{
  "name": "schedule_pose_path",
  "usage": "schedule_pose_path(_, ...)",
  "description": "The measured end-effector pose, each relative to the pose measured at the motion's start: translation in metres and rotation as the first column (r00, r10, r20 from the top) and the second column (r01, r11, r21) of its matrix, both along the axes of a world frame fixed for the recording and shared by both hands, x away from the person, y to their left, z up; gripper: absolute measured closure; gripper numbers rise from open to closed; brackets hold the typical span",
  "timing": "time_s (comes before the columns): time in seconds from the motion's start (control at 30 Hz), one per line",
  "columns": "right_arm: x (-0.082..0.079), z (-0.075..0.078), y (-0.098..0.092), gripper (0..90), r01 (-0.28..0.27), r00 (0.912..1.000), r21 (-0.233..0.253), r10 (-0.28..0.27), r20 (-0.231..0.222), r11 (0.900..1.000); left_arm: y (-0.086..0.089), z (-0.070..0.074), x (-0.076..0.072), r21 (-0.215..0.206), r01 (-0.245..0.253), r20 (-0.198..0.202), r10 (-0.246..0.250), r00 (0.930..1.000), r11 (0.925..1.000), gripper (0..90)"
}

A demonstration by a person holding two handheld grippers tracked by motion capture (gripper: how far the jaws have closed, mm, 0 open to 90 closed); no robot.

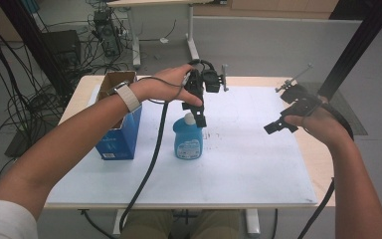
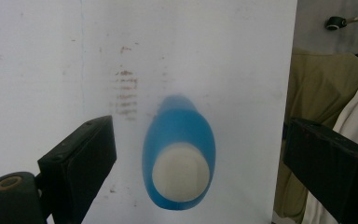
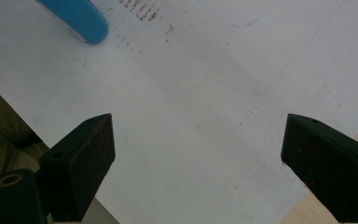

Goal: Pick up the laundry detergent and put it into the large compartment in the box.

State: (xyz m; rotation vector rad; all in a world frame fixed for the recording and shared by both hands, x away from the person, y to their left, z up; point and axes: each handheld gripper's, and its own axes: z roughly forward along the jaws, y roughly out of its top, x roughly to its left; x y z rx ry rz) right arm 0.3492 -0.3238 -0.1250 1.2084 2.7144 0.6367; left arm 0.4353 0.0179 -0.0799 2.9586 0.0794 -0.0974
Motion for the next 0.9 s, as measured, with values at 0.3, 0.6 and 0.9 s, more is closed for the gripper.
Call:
schedule_pose_path(0.3, 0.001, -0.002, 0.002, 9.7, -0.004, 1.0, 0.002, 0.004, -0.003, 1.0, 0.002, -0.004, 0.0, 0.013, -0.001, -0.003, 0.001, 1.0, 0.9999, 9.8)
schedule_pose_path(0.6, 0.004, -0.004, 0.003, 9.7, -0.011, 0.9999, 0.001, 0.011, -0.008, 1.0, 0.008, -0.011, 0.002, 0.005, -0.011, -0.008, 0.011, 0.9999, 0.9999, 9.8)
schedule_pose_path(0.9, 0.006, -0.007, 0.004, 9.7, -0.012, 0.9998, 0.001, 0.012, -0.014, 1.0, 0.013, -0.016, 0.005, 0.0, -0.015, -0.013, 0.015, 0.9998, 0.9999, 9.8)
